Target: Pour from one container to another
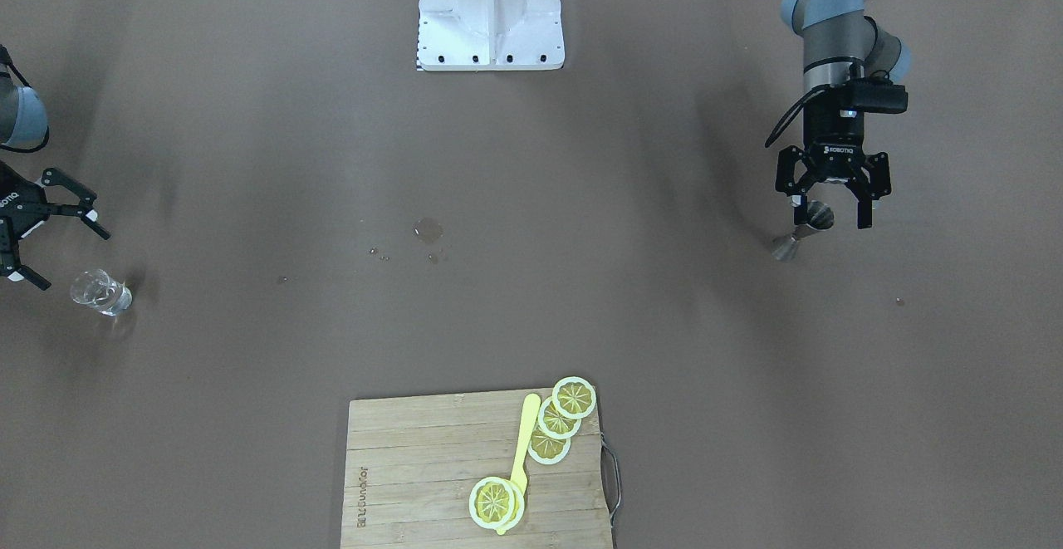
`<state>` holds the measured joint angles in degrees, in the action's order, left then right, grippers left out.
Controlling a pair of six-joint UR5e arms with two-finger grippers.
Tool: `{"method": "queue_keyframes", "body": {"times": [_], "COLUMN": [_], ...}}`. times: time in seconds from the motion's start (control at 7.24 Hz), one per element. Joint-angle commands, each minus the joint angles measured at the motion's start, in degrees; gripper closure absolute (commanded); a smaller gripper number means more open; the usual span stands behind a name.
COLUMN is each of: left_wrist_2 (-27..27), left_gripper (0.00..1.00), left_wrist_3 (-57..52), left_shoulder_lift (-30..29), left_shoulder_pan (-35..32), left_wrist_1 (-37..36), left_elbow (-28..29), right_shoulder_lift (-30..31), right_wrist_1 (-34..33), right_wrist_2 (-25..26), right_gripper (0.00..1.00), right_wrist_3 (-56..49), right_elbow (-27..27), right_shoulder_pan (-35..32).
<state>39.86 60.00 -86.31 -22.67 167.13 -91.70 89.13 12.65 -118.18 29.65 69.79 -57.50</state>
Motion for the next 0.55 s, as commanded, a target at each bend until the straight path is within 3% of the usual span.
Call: {"method": "queue_keyframes", "body": {"times": [0.0,0.41], "left_wrist_2": [-1.7,-3.6], "left_gripper": [0.03,0.03], "left_wrist_3": [0.3,0.5], "left_shoulder_lift": [-1.8,-3.1], "left_shoulder_pan": [1.0,1.6], "left_wrist_1": [1.9,1.9], "left_elbow": [2.9,5.6], "right_shoulder_lift": [-1.9,-4.7], "right_wrist_1": [0.2,2.7], "right_wrist_2": [0.0,0.1], "right_gripper": [0.00,0.00], "right_wrist_3": [-0.1,-1.0], "right_elbow": [-2.8,-7.6], "right_shoulder_pan": [0.3,0.3]}}
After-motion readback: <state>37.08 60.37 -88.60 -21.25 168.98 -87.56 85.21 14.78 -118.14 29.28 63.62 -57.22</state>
